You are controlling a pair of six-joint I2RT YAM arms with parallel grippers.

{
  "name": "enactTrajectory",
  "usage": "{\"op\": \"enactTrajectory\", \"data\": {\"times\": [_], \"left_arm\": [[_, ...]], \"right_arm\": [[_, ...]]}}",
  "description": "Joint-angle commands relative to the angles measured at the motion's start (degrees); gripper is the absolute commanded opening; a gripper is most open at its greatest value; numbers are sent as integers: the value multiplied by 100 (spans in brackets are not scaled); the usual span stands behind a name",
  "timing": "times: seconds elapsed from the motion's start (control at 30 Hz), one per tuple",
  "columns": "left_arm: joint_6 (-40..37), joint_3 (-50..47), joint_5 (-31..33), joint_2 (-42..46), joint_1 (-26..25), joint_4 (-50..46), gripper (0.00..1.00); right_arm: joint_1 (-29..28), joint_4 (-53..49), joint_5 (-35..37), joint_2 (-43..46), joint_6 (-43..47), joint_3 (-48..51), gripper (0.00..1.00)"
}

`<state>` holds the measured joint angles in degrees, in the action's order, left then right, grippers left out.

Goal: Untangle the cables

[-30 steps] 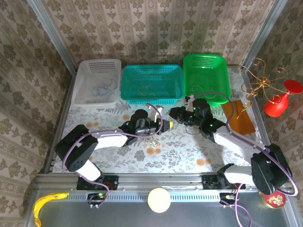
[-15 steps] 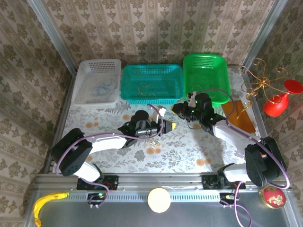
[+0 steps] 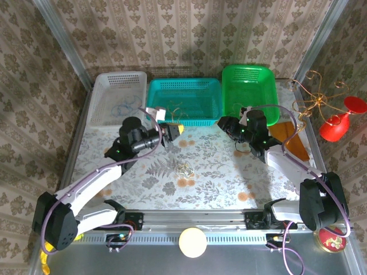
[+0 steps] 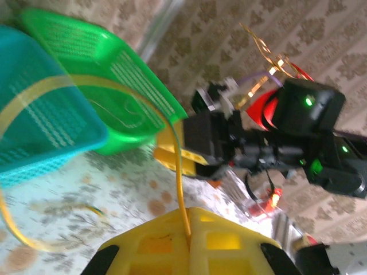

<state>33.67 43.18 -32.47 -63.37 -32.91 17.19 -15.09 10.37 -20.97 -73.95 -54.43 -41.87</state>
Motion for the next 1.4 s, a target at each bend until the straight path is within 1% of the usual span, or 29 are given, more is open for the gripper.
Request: {"op": "enactTrajectory", "data": {"times": [0.0, 0.07, 0.1, 0.17, 0.2, 0.23, 0.27, 0.3, 0.33, 0.47, 0.5, 0.57, 0.67, 0.73, 0.87, 0.97, 1.07, 1.17, 1.23, 1.3, 1.37], "left_arm": [[-264, 413, -376, -230, 498, -434, 0], [-243, 630, -401, -558, 804, -360, 0], [-245, 764, -557, -768, 923, -342, 0], [-309, 1044, -553, -1166, 1052, -359, 0], [-344, 1201, -490, -1390, 1094, -403, 0], [-385, 1341, -475, -1565, 1128, -438, 0], [-436, 1524, -435, -1821, 1162, -491, 0], [-486, 1684, -247, -2057, 1189, -563, 0], [-537, 1868, -185, -2267, 1207, -631, 0], [-775, 2637, 53, -3175, 1265, -955, 0], [-814, 2813, 149, -3371, 1269, -1049, 2], [-902, 3085, 268, -3706, 1278, -1131, 12], [-1070, 3436, 471, -4096, 1308, -1320, 32], [-1137, 3611, 555, -4291, 1332, -1430, 49], [-1194, 3556, 630, -4280, 1332, -1408, 65], [-1144, 3294, 645, -4017, 1267, -1377, 70], [-1136, 2861, 743, -3559, 1053, -1444, 74], [-1106, 2367, 915, -3093, 733, -1650, 77], [-1010, 1991, 1095, -2817, 426, -1706, 79], [-860, 1695, 1253, -2617, 205, -1693, 80], [-737, 1508, 1425, -2472, 19, -1719, 81]], "right_arm": [[2, -96, 29, 206, 65, 89, 54], [-1, -252, 19, 324, 90, 61, 63], [4, -352, 23, 398, 127, 29, 67], [4, -561, 16, 535, 210, -72, 76], [2, -697, 6, 602, 261, -152, 85], [1, -807, -3, 650, 312, -236, 90], [6, -998, -7, 692, 373, -364, 92], [3, -1195, 18, 715, 452, -534, 94], [4, -1410, 67, 724, 511, -691, 100], [6, -2021, 318, 682, 636, -1408, 100], [-1, -2120, 437, 649, 641, -1595, 100], [-2, -2278, 609, 561, 627, -1975, 100], [-1, -2247, 603, 368, 518, -2488, 100], [5, -1896, 453, 270, 310, -2628, 100], [13, -1297, 76, 29, -145, -2879, 100], [13, -1092, -392, -232, -602, -3201, 100], [15, -767, -699, -401, -1027, -3366, 100], [7, -489, -900, -531, -1322, -3541, 100], [13, -507, -1046, -721, -1364, -3741, 100], [25, -554, -1101, -847, -1425, -3739, 100], [47, -118, -1266, -908, -1763, -3540, 100]]}}
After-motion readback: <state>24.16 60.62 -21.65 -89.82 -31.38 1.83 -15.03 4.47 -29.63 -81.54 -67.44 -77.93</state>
